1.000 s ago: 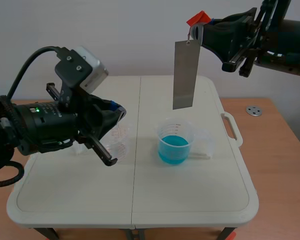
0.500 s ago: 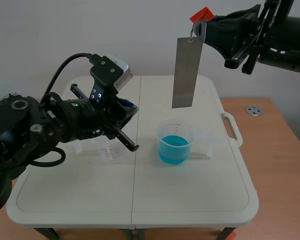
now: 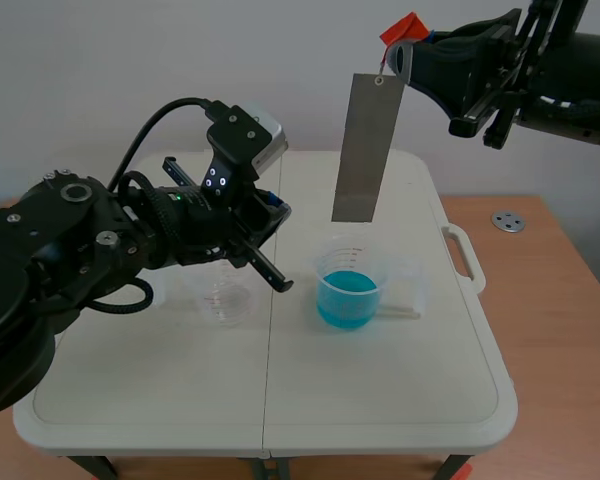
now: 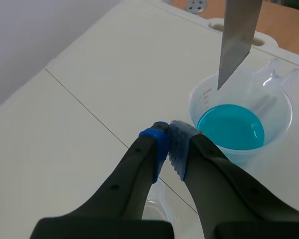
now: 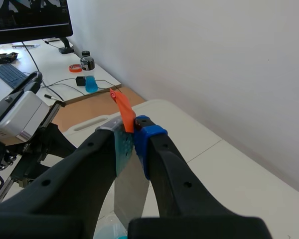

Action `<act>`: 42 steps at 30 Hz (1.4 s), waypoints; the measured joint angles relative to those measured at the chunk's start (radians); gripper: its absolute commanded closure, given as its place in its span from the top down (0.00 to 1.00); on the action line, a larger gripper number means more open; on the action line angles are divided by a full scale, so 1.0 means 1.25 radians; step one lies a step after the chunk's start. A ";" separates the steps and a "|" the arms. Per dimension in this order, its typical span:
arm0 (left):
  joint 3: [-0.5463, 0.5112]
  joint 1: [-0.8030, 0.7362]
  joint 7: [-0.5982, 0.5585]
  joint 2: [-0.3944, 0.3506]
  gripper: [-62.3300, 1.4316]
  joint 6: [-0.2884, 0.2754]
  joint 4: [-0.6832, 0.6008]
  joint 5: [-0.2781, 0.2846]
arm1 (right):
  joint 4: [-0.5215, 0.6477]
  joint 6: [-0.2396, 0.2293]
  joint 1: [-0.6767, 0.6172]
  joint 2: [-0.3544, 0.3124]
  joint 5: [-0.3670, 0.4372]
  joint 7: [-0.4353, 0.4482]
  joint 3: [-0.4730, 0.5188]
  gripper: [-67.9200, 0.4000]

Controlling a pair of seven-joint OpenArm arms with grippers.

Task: Hold the metal plate by the orange handle, dip it into the blue solution, take it out and point at it, then put the plate back in the beaker on the left.
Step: 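Point at the plate with the left hand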

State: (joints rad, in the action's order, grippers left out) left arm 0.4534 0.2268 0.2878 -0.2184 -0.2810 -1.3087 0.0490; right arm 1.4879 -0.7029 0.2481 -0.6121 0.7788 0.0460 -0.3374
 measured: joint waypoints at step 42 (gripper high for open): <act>-0.133 -0.218 -0.059 -0.110 0.07 0.172 -0.154 0.001 | 0.000 0.000 0.000 0.000 0.000 -0.012 0.000 0.03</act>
State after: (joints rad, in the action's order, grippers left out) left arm 0.2867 -0.0456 0.2146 -0.3557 -0.0658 -1.5017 0.0502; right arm 1.4879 -0.7029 0.2481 -0.6121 0.7788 0.0307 -0.3374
